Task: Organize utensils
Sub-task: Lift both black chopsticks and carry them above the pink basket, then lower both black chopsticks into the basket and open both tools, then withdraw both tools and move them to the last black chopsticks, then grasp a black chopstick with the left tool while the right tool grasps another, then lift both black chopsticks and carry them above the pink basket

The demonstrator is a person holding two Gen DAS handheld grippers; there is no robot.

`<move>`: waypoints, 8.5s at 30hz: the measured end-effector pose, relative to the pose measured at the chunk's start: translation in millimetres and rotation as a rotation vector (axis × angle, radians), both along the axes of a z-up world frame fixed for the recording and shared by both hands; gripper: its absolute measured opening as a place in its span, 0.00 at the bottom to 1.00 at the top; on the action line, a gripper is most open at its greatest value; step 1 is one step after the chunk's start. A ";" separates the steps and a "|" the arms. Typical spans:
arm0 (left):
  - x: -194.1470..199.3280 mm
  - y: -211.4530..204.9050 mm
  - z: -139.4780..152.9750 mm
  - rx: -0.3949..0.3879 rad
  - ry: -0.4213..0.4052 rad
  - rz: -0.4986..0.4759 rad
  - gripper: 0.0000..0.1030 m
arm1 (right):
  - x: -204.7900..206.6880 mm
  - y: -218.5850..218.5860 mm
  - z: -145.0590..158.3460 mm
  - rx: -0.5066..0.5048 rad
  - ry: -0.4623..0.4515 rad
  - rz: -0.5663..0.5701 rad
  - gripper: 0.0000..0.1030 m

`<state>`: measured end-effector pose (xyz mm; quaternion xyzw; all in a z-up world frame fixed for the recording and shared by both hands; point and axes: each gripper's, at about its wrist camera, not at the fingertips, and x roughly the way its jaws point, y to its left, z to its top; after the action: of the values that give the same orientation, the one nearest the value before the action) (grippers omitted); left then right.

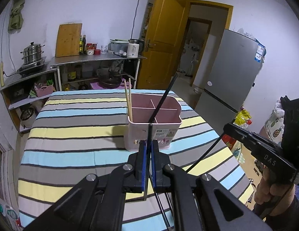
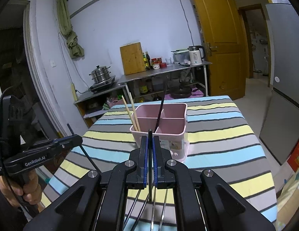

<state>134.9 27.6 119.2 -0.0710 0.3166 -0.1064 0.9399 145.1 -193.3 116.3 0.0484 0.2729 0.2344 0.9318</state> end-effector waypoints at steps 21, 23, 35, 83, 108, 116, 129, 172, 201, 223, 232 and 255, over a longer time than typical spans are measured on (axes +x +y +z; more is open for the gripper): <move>2.8 6.3 15.8 0.003 0.005 -0.017 0.05 | -2.6 8.4 18.8 -0.004 -0.046 0.010 0.04; 6.6 4.9 22.3 0.009 -0.003 -0.022 0.05 | 0.8 10.5 26.5 -0.004 -0.062 0.013 0.04; 37.5 1.3 63.0 -0.020 -0.057 -0.026 0.05 | 25.5 17.7 63.4 0.019 -0.147 -0.005 0.04; 138.6 4.7 6.0 -0.052 0.039 0.022 0.16 | 119.5 38.4 0.3 -0.001 -0.003 -0.031 0.08; -19.5 1.8 -7.4 -0.070 -0.036 0.082 0.28 | -18.5 -17.4 -2.4 0.067 0.009 -0.056 0.16; -59.3 -10.1 -30.1 -0.062 -0.026 0.068 0.28 | -58.0 -16.0 -32.5 0.040 0.054 -0.048 0.16; -75.7 -22.2 -69.7 -0.009 0.042 0.040 0.28 | -67.2 -3.1 -76.1 -0.022 0.154 -0.033 0.16; 64.4 -48.5 -162.4 -0.044 0.336 -0.006 0.25 | 20.2 9.0 -122.3 -0.030 0.314 -0.059 0.16; 78.6 26.5 -166.2 -0.031 0.396 0.103 0.08 | 95.0 77.3 -160.9 -0.176 0.462 -0.031 0.16; 68.6 28.1 -91.7 -0.073 0.256 0.057 0.05 | 62.9 78.8 -76.6 -0.055 0.279 0.037 0.04; 54.2 24.3 -34.1 -0.061 0.110 0.033 0.05 | 44.6 72.9 -26.7 -0.012 0.150 0.037 0.04; -6.8 17.4 -3.2 -0.045 0.067 0.004 0.05 | -10.9 50.6 -1.1 -0.006 0.080 0.054 0.04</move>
<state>128.1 45.0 116.0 -0.0963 0.3454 -0.1092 0.9271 134.2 -142.7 115.2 0.0477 0.3119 0.2565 0.9136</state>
